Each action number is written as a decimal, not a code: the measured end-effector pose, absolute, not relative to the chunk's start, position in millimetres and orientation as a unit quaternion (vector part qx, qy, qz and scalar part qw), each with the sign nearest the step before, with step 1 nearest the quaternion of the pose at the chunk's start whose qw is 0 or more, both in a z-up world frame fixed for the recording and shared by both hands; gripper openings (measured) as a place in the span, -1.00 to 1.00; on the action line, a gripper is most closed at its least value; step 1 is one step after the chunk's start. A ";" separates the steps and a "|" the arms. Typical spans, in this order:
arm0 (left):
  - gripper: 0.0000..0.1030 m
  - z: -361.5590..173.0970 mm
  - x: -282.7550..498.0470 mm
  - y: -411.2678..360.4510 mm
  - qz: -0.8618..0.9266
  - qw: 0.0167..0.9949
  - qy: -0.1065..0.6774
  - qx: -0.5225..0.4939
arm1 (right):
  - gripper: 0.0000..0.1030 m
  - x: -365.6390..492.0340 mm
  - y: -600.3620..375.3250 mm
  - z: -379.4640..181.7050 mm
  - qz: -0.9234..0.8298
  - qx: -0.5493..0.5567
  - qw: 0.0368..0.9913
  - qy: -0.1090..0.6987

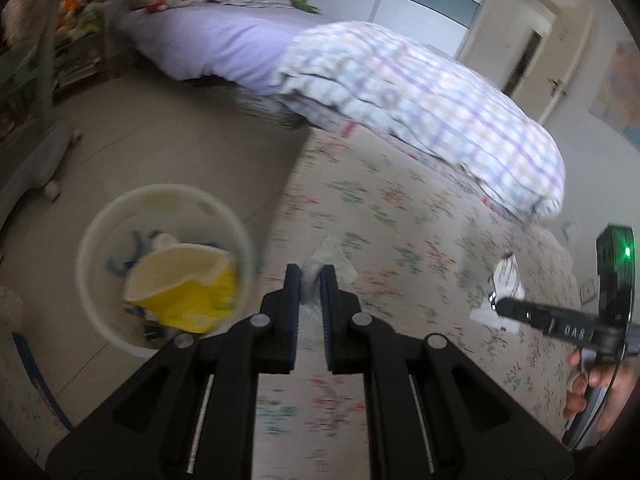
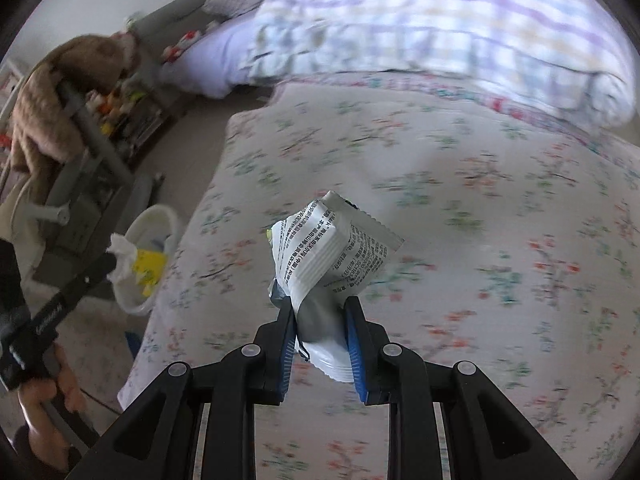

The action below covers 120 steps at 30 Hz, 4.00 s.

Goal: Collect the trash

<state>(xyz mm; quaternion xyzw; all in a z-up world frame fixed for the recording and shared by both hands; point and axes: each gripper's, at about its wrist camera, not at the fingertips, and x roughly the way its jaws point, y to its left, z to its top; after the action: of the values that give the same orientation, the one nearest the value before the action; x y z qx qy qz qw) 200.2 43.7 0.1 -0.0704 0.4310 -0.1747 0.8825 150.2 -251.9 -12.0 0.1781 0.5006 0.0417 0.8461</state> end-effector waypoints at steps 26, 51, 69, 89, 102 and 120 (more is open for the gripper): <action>0.79 -38.1 236.0 189.4 0.033 0.843 0.520 -0.133 | -0.51 206.6 -100.4 -8.5 0.144 0.154 0.840 0.500; 0.97 -28.1 224.0 220.9 0.056 0.846 0.518 -0.114 | 0.30 287.2 -12.9 -13.7 0.145 0.147 0.843 0.497; 0.98 -11.1 195.7 144.5 -0.017 0.862 0.505 -0.043 | 0.39 176.4 -107.6 20.2 0.112 0.141 0.856 0.484; 0.98 34.1 69.2 40.8 -0.025 0.898 0.439 0.031 | 0.65 17.1 -173.8 37.5 0.008 0.051 0.897 0.439; 0.98 26.3 41.7 23.2 0.013 0.910 0.413 0.027 | 0.66 3.1 -178.6 41.3 -0.003 0.045 0.907 0.418; 0.98 25.3 37.9 19.7 0.003 0.909 0.416 0.018 | 0.66 5.0 -184.7 38.2 -0.012 0.057 0.907 0.417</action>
<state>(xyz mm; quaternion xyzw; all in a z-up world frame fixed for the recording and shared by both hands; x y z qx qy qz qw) 37.9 19.7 25.3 0.0181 0.4164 0.0026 0.9090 5.0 -184.7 38.2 0.0575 0.4173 -0.0121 0.9069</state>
